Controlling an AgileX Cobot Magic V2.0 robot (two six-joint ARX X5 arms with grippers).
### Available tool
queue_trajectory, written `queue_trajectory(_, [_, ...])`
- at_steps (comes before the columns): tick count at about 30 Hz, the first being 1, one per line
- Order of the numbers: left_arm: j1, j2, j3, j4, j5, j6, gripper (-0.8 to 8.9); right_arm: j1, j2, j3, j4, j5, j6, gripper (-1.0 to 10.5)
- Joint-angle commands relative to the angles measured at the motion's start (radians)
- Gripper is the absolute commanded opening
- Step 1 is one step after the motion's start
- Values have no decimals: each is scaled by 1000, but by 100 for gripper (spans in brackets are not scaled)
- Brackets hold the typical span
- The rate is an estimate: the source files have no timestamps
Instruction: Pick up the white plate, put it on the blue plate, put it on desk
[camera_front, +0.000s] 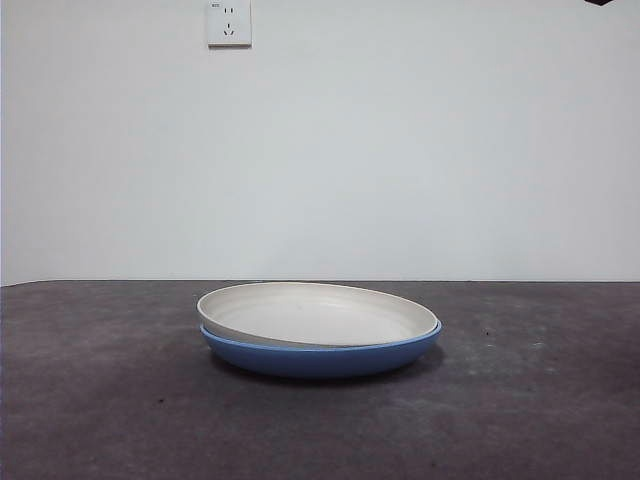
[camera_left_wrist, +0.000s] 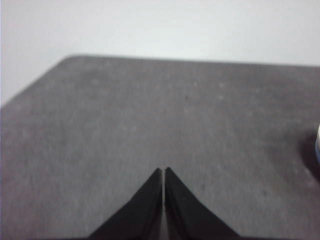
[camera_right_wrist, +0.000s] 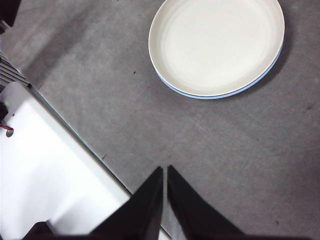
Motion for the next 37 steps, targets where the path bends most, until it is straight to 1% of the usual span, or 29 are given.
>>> queue_trajectory(1, [-7, -2, -21, -9, -3, -10, 9, 9, 8, 18, 4, -2, -9, 8])
queue_trajectory(31, [-16, -2, -21, -9, -3, -10, 9, 9, 7, 18, 6, -2, -9, 8])
queue_trajectory(32, [-16, -2, -21, -9, -3, -10, 9, 6, 3, 18, 6, -1, -9, 8])
queue_trajectory(34, [-16, -2, -21, -10, -3, -10, 9, -23, -16, 18, 14, 13, -45, 8])
queue_trajectory(37, [-16, -2, -21, -10, -3, -10, 9, -95, -64, 16, 67, 13, -67, 8])
